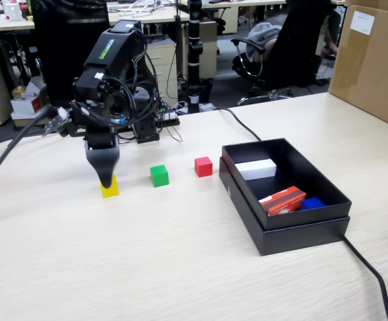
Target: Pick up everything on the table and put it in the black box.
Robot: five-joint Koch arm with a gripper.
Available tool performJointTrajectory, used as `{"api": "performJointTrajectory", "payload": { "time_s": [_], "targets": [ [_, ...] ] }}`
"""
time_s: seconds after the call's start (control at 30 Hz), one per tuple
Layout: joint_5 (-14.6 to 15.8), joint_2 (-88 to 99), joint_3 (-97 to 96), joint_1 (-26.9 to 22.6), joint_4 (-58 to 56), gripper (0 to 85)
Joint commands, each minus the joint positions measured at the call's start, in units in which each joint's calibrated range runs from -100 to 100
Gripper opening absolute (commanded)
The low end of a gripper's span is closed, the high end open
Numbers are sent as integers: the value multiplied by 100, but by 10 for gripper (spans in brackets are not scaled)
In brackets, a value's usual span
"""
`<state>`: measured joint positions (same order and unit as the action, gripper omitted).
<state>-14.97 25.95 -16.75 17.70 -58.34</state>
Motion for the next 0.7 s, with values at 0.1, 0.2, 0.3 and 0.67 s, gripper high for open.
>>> {"api": "performJointTrajectory", "payload": {
  "time_s": [0.1, 0.2, 0.3, 0.67],
  "targets": [
    [10, -410, 587, 0, 163, 481],
    [-5, -570, 623, 0, 258, 477],
    [-10, -685, 596, 0, 258, 476],
    [24, -1110, 460, -10, 258, 386]
  ]
}}
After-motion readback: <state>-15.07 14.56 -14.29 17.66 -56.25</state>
